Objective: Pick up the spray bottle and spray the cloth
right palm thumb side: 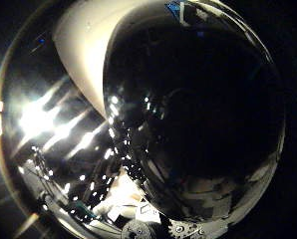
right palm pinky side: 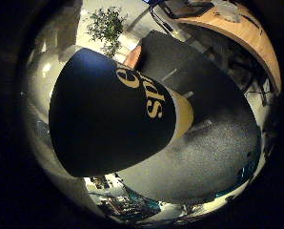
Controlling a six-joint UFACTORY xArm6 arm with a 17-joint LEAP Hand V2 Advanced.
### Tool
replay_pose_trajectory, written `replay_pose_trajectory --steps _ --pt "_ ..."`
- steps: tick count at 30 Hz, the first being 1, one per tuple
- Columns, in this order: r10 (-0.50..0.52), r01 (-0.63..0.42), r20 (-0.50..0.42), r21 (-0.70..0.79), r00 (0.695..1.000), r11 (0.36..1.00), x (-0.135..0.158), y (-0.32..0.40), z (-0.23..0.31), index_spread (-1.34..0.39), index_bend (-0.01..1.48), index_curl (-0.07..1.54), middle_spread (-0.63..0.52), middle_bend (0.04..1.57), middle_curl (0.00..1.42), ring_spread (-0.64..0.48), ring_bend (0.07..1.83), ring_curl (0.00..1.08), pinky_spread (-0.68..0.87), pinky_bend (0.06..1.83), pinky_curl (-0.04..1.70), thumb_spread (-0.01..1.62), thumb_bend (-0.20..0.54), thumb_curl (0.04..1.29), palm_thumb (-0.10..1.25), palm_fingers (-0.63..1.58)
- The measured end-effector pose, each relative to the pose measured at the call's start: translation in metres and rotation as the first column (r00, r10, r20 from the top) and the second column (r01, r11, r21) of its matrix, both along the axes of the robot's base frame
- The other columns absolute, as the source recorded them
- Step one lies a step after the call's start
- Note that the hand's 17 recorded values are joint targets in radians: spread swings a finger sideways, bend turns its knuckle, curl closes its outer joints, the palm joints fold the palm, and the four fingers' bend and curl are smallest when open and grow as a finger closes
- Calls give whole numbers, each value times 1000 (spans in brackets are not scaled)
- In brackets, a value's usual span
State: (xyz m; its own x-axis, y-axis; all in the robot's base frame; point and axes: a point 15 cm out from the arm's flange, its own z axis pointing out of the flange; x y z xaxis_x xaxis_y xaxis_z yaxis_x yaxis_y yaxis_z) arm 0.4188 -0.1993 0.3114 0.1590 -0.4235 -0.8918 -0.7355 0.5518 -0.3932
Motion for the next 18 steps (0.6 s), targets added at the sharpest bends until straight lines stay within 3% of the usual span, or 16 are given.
replay_pose_trajectory --steps 13,18 --pt "2 -2 13 -3 1000 1000 0 2 11 -492 728 1124 -237 1109 989 -254 1347 766 -377 1004 1210 1259 -11 352 863 867" --pt "30 -30 -2 -17 1000 999 2 16 22 -474 779 1115 -228 1142 981 -262 1346 786 -378 981 1277 1253 2 390 962 903"
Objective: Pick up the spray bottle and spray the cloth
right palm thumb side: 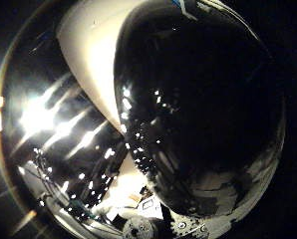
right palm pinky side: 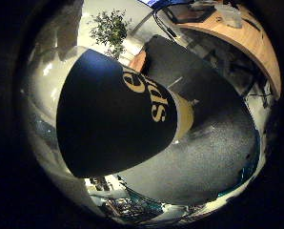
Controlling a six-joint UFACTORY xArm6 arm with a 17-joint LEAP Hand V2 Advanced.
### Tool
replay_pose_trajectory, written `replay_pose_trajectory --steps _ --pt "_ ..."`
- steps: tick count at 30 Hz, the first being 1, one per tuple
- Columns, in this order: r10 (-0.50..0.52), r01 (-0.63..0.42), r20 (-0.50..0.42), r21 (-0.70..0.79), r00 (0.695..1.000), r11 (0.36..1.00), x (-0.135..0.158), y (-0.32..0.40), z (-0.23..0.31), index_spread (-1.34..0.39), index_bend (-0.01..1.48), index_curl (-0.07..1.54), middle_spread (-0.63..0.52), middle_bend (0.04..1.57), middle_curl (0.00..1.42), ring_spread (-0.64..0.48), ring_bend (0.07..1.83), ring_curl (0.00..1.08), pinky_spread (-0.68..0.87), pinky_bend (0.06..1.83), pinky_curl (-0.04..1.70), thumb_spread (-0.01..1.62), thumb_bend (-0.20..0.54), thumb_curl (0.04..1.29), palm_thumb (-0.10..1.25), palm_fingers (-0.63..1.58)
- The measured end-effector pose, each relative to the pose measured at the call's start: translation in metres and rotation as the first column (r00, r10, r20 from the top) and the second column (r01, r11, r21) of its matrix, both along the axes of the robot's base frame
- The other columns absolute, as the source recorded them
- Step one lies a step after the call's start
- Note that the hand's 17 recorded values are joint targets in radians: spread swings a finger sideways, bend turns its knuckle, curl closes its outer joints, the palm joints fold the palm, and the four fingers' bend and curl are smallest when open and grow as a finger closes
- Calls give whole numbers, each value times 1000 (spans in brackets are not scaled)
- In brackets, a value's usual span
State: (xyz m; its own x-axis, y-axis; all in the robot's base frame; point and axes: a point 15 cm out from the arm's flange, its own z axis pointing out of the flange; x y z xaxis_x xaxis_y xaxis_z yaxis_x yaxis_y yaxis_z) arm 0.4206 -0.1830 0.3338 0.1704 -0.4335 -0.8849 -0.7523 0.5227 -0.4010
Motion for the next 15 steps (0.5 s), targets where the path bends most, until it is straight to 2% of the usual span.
replay_pose_trajectory --steps 5,15 --pt "37 -37 -9 -14 999 999 4 23 18 -455 816 1100 -231 1162 981 -260 1346 813 -368 985 1340 1221 -7 442 1012 933" --pt "147 -155 -128 -60 981 986 -8 62 19 -424 891 1084 -253 1147 1031 -277 1339 872 -349 1072 1350 1186 -11 521 1004 968"
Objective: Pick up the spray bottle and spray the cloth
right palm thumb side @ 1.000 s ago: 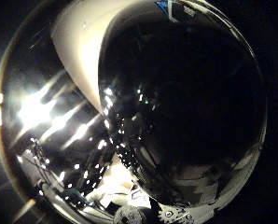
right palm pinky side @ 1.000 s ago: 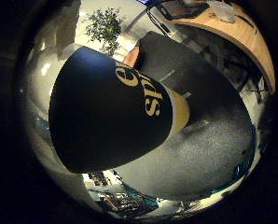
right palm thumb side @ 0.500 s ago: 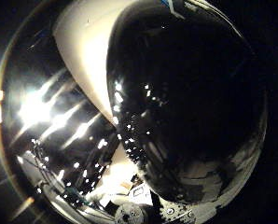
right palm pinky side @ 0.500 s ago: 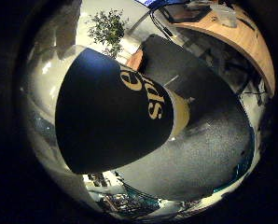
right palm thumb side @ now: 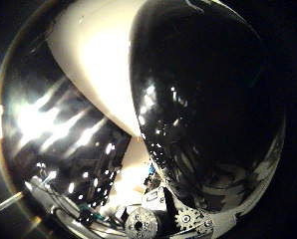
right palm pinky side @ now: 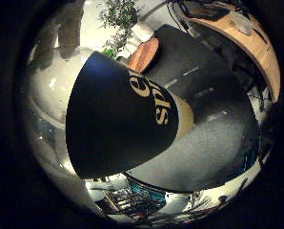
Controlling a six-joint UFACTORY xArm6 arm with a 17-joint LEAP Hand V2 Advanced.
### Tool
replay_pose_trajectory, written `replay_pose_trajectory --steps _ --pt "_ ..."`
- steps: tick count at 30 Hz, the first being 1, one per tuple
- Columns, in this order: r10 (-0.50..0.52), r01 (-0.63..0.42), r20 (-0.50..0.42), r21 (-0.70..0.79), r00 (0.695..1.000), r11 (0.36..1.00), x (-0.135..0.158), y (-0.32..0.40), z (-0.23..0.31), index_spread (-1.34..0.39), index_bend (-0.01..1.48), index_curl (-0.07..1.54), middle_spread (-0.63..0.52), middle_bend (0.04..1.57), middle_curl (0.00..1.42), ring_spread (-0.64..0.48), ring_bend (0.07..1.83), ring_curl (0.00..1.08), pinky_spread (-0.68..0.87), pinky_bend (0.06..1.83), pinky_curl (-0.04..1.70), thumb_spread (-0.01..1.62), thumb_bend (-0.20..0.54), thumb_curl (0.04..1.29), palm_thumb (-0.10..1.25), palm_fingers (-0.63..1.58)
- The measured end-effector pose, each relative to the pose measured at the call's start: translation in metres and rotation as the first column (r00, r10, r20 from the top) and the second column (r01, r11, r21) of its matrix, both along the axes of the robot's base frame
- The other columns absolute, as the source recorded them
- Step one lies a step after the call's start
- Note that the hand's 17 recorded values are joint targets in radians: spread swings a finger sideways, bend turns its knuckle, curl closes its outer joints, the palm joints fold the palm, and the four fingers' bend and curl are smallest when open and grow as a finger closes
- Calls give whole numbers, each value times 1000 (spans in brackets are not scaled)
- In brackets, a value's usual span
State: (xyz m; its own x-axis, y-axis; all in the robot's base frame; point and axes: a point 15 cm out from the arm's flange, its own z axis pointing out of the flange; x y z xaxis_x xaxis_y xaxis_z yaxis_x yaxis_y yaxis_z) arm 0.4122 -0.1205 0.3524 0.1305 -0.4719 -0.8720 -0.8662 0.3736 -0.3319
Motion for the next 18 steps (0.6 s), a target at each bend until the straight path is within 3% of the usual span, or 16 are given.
replay_pose_trajectory --steps 9,18 --pt "69 -72 -67 -36 995 997 -10 30 10 -355 980 1030 -232 1174 1021 -273 1291 898 -311 1045 1368 1332 -9 506 897 1098" --pt "209 -209 -174 21 962 978 -33 64 30 -302 1030 983 -208 1223 987 -262 1307 913 -279 1047 1408 1385 -6 476 915 1102"
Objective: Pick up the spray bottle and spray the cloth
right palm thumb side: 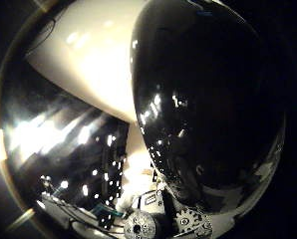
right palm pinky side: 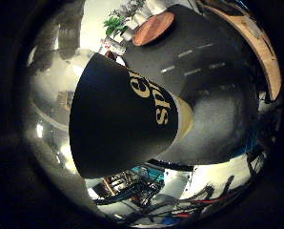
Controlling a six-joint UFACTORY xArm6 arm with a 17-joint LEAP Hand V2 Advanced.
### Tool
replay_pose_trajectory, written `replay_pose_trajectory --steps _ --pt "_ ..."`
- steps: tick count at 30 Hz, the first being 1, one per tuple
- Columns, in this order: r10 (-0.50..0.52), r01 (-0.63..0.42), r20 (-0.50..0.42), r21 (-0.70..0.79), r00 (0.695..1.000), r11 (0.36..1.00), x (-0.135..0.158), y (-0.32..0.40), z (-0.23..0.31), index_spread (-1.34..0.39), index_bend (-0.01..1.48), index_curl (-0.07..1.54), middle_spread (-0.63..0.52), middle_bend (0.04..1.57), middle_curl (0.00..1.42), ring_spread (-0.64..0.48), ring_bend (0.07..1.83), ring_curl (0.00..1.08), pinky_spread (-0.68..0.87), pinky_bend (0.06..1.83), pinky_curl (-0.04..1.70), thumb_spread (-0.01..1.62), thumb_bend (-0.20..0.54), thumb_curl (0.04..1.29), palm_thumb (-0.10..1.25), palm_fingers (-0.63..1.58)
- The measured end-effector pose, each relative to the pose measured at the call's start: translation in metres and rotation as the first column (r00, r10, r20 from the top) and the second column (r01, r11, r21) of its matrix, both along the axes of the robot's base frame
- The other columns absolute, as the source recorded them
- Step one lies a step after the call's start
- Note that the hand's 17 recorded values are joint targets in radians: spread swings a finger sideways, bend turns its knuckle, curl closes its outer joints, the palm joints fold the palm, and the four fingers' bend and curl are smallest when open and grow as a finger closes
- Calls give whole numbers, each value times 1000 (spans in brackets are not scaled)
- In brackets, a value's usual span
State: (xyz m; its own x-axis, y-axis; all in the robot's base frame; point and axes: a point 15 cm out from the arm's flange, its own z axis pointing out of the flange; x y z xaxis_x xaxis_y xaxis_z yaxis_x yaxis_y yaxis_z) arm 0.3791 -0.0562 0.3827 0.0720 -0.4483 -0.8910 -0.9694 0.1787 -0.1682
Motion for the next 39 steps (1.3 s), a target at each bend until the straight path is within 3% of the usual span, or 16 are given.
replay_pose_trajectory --steps 8,17,21,27,39 --pt "102 -106 -71 -58 992 993 -8 16 15 -279 1058 951 -194 1250 950 -255 1313 909 -259 1044 1434 1401 -5 442 950 1107" --pt "225 -242 -163 -92 961 966 -5 17 39 -267 1077 926 -186 1274 926 -250 1321 903 -245 1044 1446 1408 -6 423 967 1102" --pt "303 -325 -227 -65 926 943 -6 21 49 -264 1084 917 -184 1281 919 -249 1324 900 -240 1045 1449 1403 -5 414 979 1100" --pt "422 -445 -363 21 831 895 -6 31 55 -261 1091 909 -183 1286 912 -248 1328 897 -234 1046 1450 1401 -6 406 983 1098" --pt "488 -539 -427 2 761 842 0 78 49 -258 1101 897 -181 1295 901 -247 1333 892 -224 1048 1451 1402 -6 406 991 1096"
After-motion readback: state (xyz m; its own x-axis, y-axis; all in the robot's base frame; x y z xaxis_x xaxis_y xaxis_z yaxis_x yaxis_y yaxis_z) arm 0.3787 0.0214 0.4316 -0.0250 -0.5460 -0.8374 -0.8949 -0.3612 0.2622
